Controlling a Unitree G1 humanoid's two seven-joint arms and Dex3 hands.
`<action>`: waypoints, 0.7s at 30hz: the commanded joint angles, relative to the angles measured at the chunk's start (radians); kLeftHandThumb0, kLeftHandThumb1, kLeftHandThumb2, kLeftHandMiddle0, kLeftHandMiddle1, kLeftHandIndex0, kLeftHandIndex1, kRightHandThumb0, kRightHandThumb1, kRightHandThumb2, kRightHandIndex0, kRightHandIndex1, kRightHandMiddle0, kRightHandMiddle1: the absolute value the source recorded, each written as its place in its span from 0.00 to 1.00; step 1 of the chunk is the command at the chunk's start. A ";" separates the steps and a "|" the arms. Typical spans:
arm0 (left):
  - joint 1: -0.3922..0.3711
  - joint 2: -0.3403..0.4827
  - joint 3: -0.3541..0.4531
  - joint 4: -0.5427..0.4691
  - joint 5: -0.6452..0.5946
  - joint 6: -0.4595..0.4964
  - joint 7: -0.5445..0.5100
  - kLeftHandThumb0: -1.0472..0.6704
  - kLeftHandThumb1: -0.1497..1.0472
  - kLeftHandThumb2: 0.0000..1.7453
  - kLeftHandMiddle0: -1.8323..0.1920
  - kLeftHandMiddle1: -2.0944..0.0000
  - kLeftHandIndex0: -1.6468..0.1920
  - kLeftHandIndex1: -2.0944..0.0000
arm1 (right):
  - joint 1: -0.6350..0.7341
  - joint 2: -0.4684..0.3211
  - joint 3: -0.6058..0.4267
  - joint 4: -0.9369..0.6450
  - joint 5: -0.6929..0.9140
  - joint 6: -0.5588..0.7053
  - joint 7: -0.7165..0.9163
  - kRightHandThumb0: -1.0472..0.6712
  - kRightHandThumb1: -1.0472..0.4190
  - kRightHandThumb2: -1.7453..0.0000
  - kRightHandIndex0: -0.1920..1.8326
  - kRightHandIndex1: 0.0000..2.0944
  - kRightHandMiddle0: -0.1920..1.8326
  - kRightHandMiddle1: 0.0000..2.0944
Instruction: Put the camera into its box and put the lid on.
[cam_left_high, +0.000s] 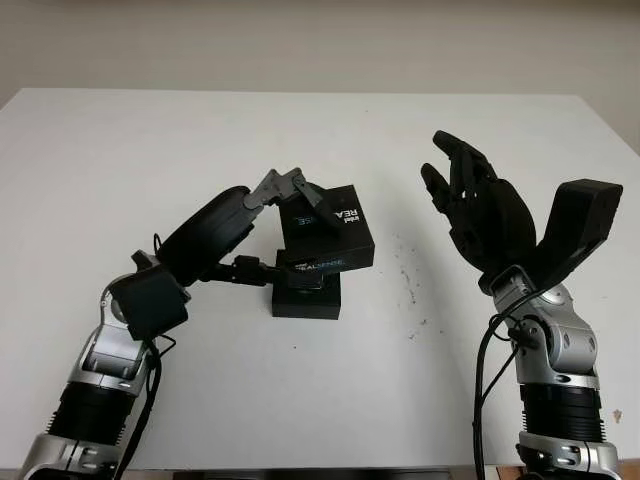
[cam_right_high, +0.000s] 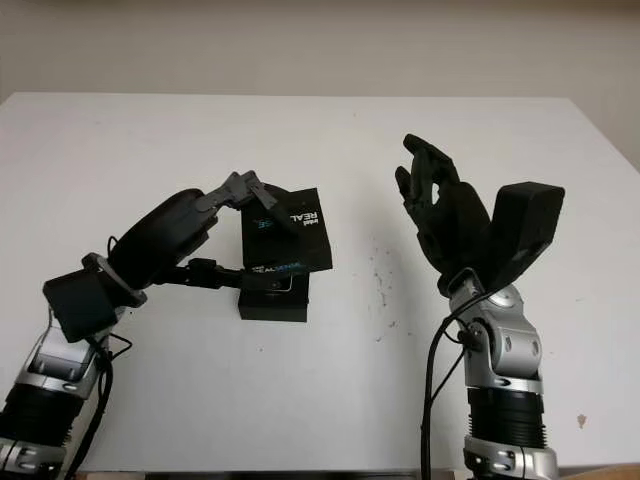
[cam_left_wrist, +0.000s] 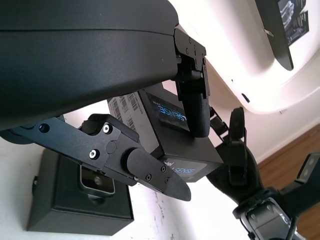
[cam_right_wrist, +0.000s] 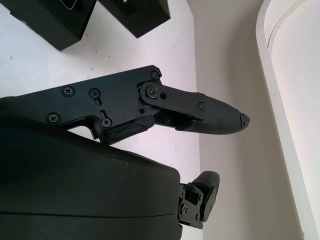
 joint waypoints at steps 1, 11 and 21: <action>-0.020 -0.001 -0.008 0.009 0.007 -0.011 -0.009 0.43 1.00 0.05 0.75 0.08 0.70 0.23 | -0.008 -0.001 -0.009 0.007 0.003 -0.008 0.000 0.24 0.00 0.65 0.15 0.04 0.00 0.38; -0.021 0.013 -0.016 0.027 0.033 -0.028 -0.021 0.43 1.00 0.06 0.75 0.02 0.71 0.21 | -0.010 0.000 -0.010 0.008 0.009 0.000 -0.008 0.25 0.00 0.66 0.16 0.05 0.00 0.39; -0.019 0.038 -0.012 0.020 0.015 -0.010 -0.061 0.43 1.00 0.08 0.75 0.03 0.69 0.19 | -0.007 -0.001 -0.009 0.007 0.011 0.005 -0.010 0.25 0.00 0.66 0.16 0.04 0.00 0.37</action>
